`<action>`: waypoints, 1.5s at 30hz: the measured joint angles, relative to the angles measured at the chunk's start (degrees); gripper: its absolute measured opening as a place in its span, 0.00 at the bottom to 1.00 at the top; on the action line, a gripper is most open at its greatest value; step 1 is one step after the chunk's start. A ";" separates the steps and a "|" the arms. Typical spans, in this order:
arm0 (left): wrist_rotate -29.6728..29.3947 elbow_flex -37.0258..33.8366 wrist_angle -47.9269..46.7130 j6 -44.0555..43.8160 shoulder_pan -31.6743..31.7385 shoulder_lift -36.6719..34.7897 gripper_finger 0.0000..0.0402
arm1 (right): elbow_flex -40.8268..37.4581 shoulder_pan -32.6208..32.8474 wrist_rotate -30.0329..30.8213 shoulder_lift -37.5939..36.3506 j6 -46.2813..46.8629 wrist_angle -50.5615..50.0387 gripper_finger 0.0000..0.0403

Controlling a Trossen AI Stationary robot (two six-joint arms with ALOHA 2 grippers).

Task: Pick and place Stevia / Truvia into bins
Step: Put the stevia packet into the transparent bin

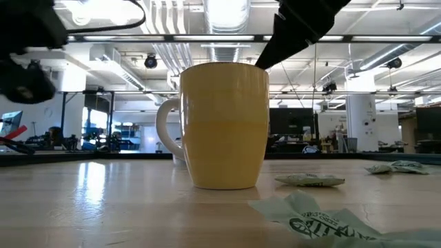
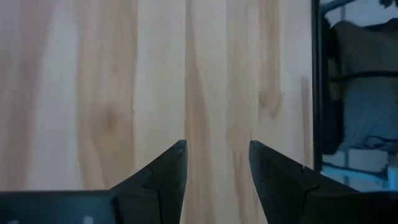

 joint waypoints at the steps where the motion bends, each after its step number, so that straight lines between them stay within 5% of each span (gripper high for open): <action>1: -0.04 0.03 -0.32 -2.11 -1.36 0.31 0.39 | -0.02 0.00 0.00 0.00 0.02 0.11 0.31; 18: 2.23 3.45 -0.98 -27.42 -20.36 13.47 0.38 | 0.45 0.02 -0.04 0.00 1.53 0.56 0.29; 35: 1.90 18.07 -15.87 -27.65 -28.55 31.17 0.38 | 0.44 0.00 -0.09 0.02 1.51 2.03 0.27; 45: 1.59 18.90 -21.00 -27.08 -29.44 34.24 0.38 | 0.42 0.00 -0.15 0.02 1.50 2.86 0.27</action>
